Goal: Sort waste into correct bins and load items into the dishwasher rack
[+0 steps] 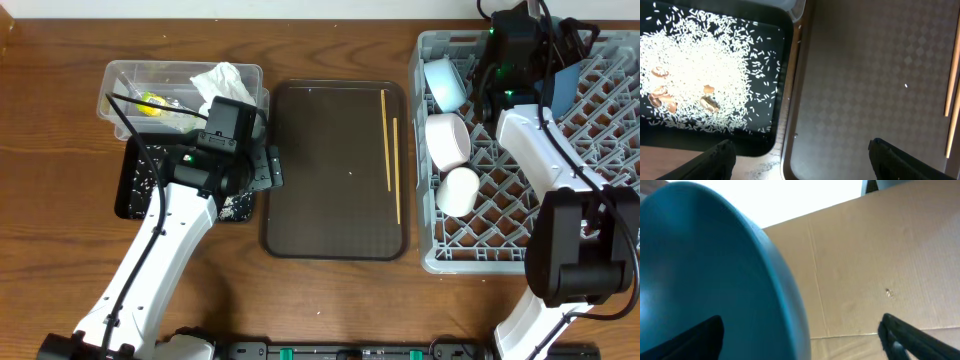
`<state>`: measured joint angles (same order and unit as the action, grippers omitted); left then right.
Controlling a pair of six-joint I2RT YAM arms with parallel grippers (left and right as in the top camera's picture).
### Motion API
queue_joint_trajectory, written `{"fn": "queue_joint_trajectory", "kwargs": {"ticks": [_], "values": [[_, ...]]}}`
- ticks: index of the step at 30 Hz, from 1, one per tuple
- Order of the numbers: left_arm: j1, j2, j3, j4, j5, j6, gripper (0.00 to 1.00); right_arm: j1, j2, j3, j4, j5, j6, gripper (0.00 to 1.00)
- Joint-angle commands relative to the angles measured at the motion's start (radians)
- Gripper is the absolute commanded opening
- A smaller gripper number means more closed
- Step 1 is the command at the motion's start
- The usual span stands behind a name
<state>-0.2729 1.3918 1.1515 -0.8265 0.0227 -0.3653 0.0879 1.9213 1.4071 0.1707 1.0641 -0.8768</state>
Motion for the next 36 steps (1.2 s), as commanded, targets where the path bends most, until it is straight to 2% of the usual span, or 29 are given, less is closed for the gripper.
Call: {"fn": "queue_joint_trajectory", "kwargs": {"ticks": [1, 10, 15, 18, 21, 23, 25, 31, 36], "values": [[0.003, 0.000, 0.002, -0.001, -0.009, 0.006, 0.88, 0.037, -0.039, -0.001, 0.001, -0.059, 0.080, 0.99], [0.003, 0.000, 0.002, -0.001, -0.009, 0.006, 0.88, 0.088, -0.123, -0.001, -0.087, -0.338, 0.430, 0.99], [0.003, 0.000, 0.002, -0.001, -0.009, 0.006, 0.88, 0.120, -0.208, -0.001, -0.272, -0.571, 0.724, 0.99], [0.003, 0.000, 0.002, -0.001, -0.009, 0.006, 0.88, 0.156, -0.276, -0.001, -0.441, -0.790, 0.924, 0.99], [0.003, 0.000, 0.002, -0.001, -0.009, 0.006, 0.87, 0.188, -0.330, -0.001, -0.604, -1.012, 1.037, 0.99], [0.003, 0.000, 0.002, -0.001, -0.009, 0.006, 0.88, 0.205, -0.335, -0.001, -0.650, -1.126, 1.117, 0.99], [0.003, 0.000, 0.002, -0.001, -0.009, 0.006, 0.88, 0.235, -0.319, -0.001, -0.662, -1.209, 1.138, 0.99], [0.003, 0.000, 0.002, -0.001, -0.009, 0.006, 0.88, 0.364, -0.277, 0.014, -0.763, -1.102, 1.207, 0.99], [0.003, 0.000, 0.002, -0.001, -0.009, 0.006, 0.87, 0.406, -0.211, 0.073, -0.876, -1.078, 1.251, 0.97]]}}
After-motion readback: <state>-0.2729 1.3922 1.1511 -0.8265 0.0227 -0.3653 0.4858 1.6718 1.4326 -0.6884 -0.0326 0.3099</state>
